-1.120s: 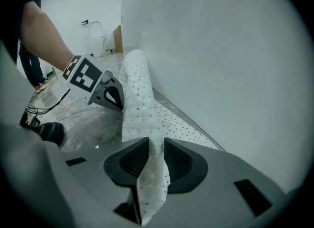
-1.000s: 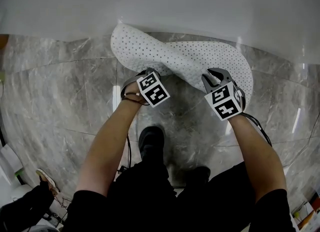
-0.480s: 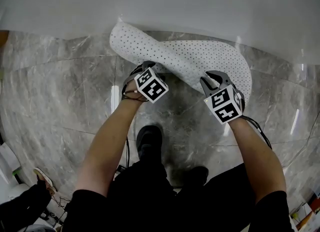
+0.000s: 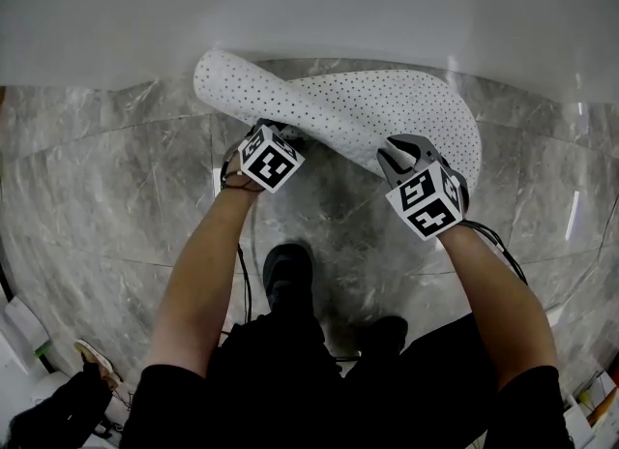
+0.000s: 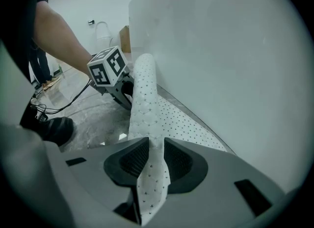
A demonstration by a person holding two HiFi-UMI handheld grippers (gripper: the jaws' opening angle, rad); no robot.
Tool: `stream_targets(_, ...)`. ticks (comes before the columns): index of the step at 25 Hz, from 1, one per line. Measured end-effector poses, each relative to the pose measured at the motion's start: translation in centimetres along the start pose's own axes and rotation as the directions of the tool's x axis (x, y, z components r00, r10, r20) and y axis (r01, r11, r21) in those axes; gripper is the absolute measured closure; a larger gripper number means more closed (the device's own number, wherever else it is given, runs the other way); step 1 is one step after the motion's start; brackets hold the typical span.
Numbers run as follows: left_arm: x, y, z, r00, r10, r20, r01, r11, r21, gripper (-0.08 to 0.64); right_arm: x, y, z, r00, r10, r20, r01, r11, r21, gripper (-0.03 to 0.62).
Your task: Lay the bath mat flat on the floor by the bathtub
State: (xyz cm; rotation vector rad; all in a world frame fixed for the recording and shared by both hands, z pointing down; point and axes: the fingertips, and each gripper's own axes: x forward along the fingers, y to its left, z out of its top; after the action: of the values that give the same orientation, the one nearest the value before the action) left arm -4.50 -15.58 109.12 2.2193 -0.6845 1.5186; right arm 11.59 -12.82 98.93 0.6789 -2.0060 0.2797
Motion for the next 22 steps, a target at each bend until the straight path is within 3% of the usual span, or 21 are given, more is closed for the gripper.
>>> stream_targets(3,-0.2,-0.9,0.1,0.999,0.034,-0.023,-0.031,0.993,0.117,0.43,0.0,-0.2,-0.2,1.0,-0.007,-0.006,0.007,1.0,-0.001,0.482)
stream_targets(4,-0.2,-1.3,0.1,0.998,0.051,-0.032,-0.045,0.984,0.171,0.506,0.0,-0.4,-0.2,1.0,-0.011,-0.008,0.011,1.0,0.001,0.482)
stream_targets(6,-0.2,-1.9,0.0,0.995,0.083,-0.048,-0.068,0.964,0.256,0.535,0.0,-0.7,-0.3,1.0,-0.019,-0.012,0.019,1.0,0.008,0.482)
stream_targets(11,-0.3,-2.2,0.3,0.991,0.105,-0.083,-0.072,0.94,0.334,0.552,0.1,-1.0,-0.4,1.0,-0.022,-0.014,0.022,1.0,0.013,0.482)
stream_targets(18,-2.1,-2.5,0.4,0.997,0.071,-0.041,-0.057,0.96,0.276,0.552,0.3,-1.3,-0.3,0.999,-0.029,-0.021,0.029,1.0,-0.001,0.482)
stream_targets(22,-2.8,-2.8,0.2,0.998,0.07,-0.008,-0.066,0.97,0.235,0.552,0.2,-2.8,-0.2,0.996,-0.085,-0.02,0.085,0.996,-0.006,0.49)
